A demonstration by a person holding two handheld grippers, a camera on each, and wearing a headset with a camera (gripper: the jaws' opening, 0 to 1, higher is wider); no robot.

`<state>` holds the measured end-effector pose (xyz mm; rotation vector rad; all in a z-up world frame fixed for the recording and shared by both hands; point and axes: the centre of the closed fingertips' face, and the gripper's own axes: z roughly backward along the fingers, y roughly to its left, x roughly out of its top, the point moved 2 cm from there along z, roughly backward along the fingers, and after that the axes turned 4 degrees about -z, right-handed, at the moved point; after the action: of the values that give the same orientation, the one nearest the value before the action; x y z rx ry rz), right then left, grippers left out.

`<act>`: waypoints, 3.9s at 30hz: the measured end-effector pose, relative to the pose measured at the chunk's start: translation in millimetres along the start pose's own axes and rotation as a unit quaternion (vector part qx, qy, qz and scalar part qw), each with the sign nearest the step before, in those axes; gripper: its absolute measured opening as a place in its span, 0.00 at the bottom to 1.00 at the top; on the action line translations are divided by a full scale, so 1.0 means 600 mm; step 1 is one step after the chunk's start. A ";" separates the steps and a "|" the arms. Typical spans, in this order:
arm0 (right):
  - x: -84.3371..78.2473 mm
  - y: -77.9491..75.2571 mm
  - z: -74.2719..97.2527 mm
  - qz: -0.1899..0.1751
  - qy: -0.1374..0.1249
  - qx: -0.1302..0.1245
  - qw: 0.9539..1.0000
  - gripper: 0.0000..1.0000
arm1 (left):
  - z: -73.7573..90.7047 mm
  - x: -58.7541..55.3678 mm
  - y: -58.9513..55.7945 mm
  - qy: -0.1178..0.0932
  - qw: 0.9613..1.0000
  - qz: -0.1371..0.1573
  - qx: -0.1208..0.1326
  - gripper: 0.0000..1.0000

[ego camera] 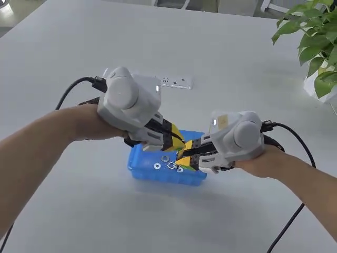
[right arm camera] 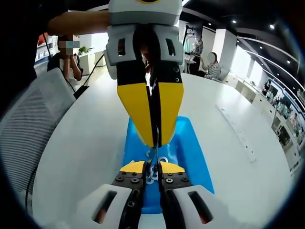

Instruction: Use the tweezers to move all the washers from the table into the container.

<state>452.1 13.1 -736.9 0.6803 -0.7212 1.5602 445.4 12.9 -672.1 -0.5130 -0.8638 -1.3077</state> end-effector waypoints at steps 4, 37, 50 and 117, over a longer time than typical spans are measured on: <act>0.002 -0.001 0.003 0.000 -0.002 -0.002 1.000 0.11 | 0.003 0.003 0.000 -0.001 1.000 -0.001 0.000 0.05; 0.078 0.063 0.068 -0.038 -0.055 -0.017 0.998 0.07 | 0.087 0.061 -0.049 -0.019 0.999 -0.019 -0.038 0.05; 0.072 0.102 0.066 0.006 -0.021 -0.014 1.000 0.06 | 0.097 0.035 -0.090 0.003 0.999 -0.028 -0.047 0.05; -0.060 0.176 -0.042 0.026 0.142 0.054 0.988 0.13 | -0.007 -0.213 -0.168 0.139 0.988 0.026 -0.062 0.06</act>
<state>350.2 1.4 -787.9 0.5051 -0.4473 1.7112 345.8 66.5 -789.5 -0.4352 -0.5371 -1.3520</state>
